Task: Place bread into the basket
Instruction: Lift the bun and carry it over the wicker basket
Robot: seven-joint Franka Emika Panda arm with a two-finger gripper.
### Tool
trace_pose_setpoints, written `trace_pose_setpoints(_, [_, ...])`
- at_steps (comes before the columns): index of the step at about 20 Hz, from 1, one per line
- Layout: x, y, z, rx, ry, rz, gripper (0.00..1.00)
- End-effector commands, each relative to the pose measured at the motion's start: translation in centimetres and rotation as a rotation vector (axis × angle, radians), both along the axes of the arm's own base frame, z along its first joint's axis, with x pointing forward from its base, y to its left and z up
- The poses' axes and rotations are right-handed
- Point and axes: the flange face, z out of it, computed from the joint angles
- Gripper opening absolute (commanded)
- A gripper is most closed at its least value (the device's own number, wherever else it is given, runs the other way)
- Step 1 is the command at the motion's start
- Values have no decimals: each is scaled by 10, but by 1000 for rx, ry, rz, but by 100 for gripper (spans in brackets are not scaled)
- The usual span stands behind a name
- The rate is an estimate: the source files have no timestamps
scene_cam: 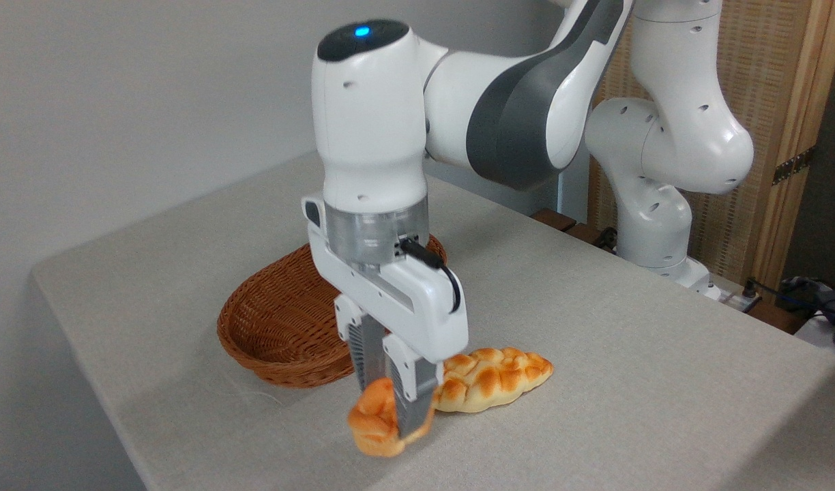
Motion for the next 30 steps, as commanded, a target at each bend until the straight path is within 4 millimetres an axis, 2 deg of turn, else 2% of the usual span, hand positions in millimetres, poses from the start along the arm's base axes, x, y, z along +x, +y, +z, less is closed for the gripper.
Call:
trace_pose_setpoints(1, [1, -22, 24, -78, -60, -4, 59])
trace_pose_setpoints(2, [1, -33, 26, -87, -62, -16, 59])
trace_pose_setpoints(3, [2, -53, 28, -103, -66, -36, 59])
trace_pose_setpoints(4, [2, -62, 29, -109, -67, -46, 59])
trace_pose_setpoints(5, [2, -80, 30, -124, -67, -60, 59])
trace_pose_setpoints(8, [0, -109, 40, -146, -77, -53, 59])
trace_pose_setpoints(11, [-3, -147, 48, -153, -76, -73, 60])
trace_pose_setpoints(13, [-8, -184, 45, -152, -63, -93, 60])
trace_pose_setpoints(16, [-12, -210, 39, -157, -45, -102, 60])
trace_pose_setpoints(17, [-12, -213, 38, -158, -42, -99, 61])
trace_pose_setpoints(19, [-13, -222, 35, -161, -33, -97, 81])
trace_pose_setpoints(20, [-15, -226, 34, -159, -29, -104, 95])
trace_pose_setpoints(21, [-15, -226, 34, -159, -29, -104, 99])
trace_pose_setpoints(30, [-13, -226, 27, -160, -17, -101, 100])
